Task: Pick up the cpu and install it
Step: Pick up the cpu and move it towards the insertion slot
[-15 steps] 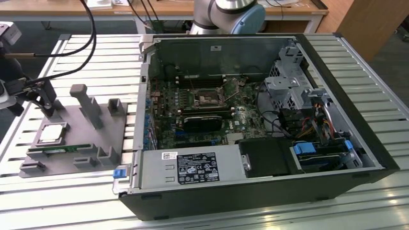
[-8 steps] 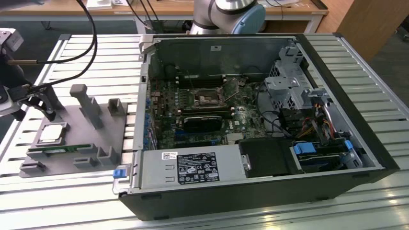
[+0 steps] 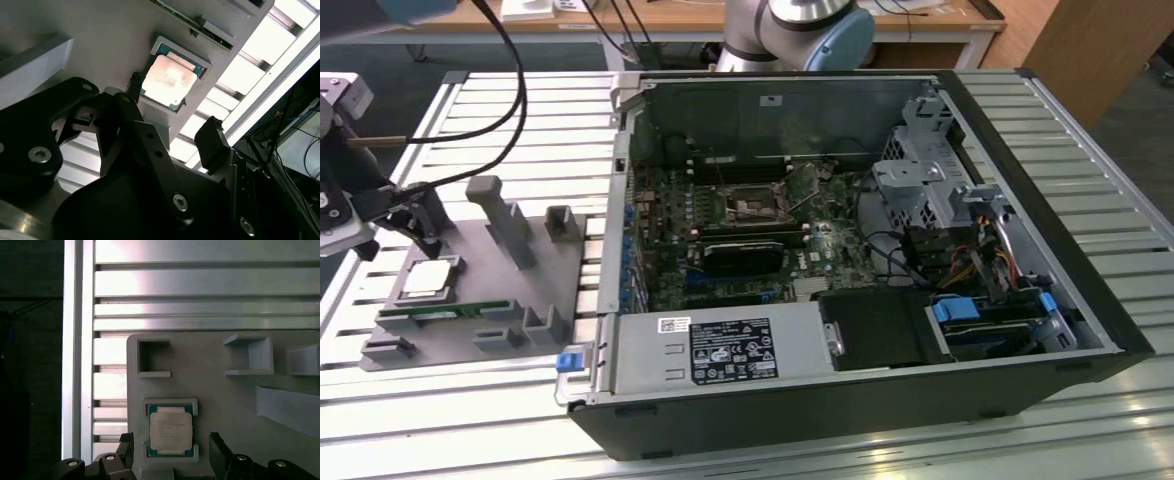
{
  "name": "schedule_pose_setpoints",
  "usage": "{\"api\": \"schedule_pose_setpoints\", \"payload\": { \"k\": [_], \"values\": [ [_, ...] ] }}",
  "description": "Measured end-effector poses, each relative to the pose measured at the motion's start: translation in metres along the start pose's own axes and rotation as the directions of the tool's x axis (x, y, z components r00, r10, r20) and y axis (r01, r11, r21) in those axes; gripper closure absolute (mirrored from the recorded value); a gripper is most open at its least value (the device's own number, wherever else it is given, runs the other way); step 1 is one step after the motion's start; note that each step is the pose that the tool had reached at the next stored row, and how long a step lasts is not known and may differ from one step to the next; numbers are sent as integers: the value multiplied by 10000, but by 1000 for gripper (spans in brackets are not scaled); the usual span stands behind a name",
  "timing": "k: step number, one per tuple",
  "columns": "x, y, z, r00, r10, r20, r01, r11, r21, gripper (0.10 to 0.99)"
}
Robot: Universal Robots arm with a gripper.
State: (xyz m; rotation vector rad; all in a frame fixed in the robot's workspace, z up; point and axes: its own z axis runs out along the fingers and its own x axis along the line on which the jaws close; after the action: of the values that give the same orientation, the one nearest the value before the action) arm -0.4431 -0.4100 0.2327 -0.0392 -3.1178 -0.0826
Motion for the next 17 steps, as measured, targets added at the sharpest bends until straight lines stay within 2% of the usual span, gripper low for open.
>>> {"api": "schedule_pose_setpoints", "payload": {
  "k": [7,14,17],
  "values": [
    [-2,-13,75,9996,-279,44,279,9996,5,380],
    [8,-34,158,9994,-327,107,327,9995,6,380],
    [8,-36,176,9994,-331,105,331,9995,8,380]
  ]
}}
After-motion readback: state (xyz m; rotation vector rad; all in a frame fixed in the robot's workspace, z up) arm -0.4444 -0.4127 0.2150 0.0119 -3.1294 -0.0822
